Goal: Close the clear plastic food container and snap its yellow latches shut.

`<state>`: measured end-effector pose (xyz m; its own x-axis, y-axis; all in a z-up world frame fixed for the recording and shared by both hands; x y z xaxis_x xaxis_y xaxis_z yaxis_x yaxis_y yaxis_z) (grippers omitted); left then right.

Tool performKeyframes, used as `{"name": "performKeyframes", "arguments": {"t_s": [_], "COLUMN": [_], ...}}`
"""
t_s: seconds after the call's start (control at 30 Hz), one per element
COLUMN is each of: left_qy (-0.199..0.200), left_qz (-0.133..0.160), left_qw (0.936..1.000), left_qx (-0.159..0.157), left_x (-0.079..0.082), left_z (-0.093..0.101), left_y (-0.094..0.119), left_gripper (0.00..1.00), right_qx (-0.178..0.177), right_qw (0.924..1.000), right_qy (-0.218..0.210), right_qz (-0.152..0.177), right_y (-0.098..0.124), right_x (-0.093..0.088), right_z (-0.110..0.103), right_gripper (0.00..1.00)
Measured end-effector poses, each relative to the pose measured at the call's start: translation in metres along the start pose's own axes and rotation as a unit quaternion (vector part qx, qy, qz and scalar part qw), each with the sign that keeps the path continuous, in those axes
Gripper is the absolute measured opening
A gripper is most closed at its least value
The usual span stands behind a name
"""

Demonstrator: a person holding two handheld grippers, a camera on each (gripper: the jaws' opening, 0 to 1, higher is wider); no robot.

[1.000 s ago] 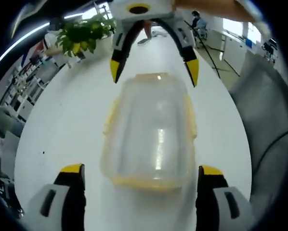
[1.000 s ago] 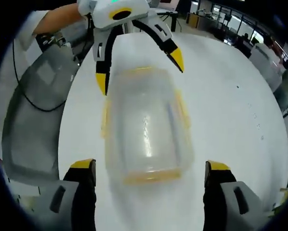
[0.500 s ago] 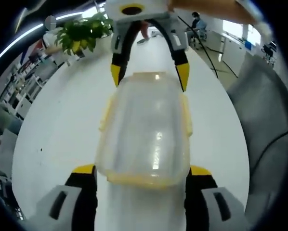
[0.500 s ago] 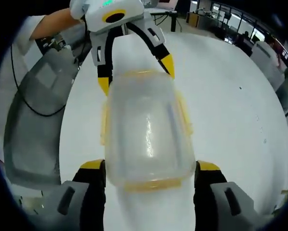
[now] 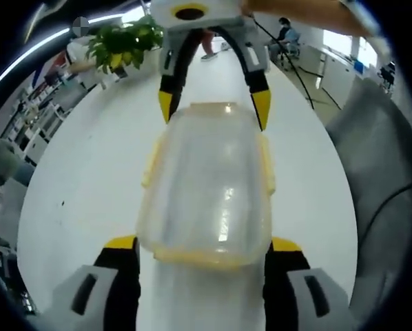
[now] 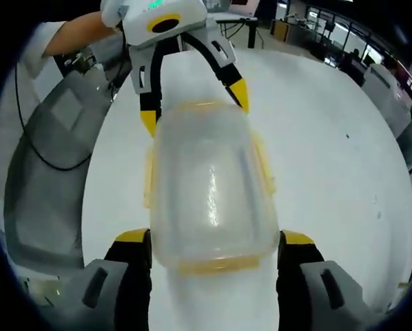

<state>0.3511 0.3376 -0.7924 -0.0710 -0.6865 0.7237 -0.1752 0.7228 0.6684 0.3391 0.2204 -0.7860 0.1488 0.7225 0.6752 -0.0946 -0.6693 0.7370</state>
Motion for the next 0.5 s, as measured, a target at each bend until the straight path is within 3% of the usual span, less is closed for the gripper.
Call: {"name": "performKeyframes", "arguments": {"t_s": [0.5], "left_qy": [0.002], "left_qz": [-0.015], "left_qw": [0.9999], "left_qx": [0.004], "left_x": [-0.012], "left_z": [-0.038], "left_y": [0.004], "left_gripper": [0.70], "right_qx": [0.006], "right_qw": [0.9999], "right_qy": [0.006], "right_qz": [0.009], "right_y": [-0.012], "right_x": [0.016], "right_z": [0.036], "right_gripper": [0.72]}}
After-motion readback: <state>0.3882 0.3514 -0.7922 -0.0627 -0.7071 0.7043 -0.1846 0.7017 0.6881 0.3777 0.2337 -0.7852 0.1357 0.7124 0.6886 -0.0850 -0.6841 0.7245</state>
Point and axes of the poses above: the point that each gripper's makers call its tool centre point, and the gripper's own axes: y roughly backward along the fingers, z roughly to its right, x roughly out of its top, the point moved 1 cm from there along y, roughly backward along the fingers, and after that the axes turned 15 degrees about z, right-handed, at the moved point
